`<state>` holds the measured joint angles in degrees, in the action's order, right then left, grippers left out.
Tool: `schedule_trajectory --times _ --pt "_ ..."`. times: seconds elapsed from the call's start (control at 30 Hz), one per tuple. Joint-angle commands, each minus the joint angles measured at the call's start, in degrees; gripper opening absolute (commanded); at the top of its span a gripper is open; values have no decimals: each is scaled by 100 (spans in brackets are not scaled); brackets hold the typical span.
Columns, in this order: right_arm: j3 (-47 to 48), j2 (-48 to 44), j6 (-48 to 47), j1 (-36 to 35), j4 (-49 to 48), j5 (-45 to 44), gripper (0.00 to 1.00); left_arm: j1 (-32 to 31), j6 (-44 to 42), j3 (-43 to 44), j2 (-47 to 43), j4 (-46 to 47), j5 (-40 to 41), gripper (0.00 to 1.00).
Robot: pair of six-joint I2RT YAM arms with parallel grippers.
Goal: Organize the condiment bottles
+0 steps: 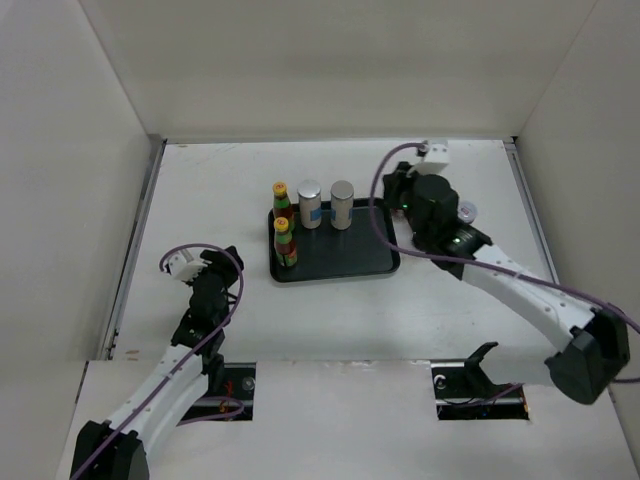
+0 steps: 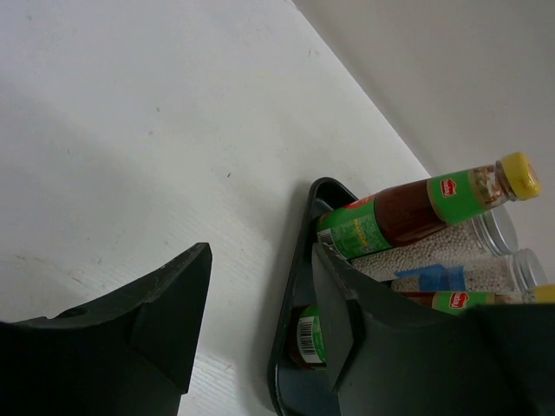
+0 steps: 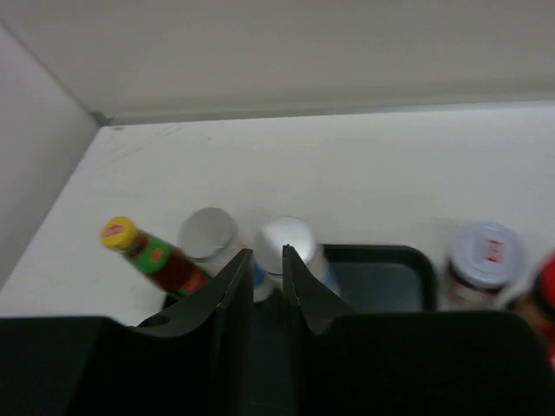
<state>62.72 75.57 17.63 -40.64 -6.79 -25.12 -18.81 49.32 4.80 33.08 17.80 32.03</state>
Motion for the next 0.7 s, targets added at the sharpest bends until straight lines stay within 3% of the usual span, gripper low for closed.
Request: schedule_trajectory --times 0.0,0.13,0.2,0.37,0.67 --pt "-759 -638 329 701 975 -633 30 -22 -45 -23 119 268 31 48" --pt "-1428 -1123 346 1352 1487 -1248 70 -48 -72 4 260 399 66 49" --pt "-1569 -1115 443 1519 1470 -1293 79 -83 -89 -14 365 540 14 49" --pt "-1421 -588 513 1774 1409 -741 86 -127 -89 -14 418 601 22 50" --pt "-1236 106 558 2197 942 -168 83 -145 -89 4 489 602 -48 50"
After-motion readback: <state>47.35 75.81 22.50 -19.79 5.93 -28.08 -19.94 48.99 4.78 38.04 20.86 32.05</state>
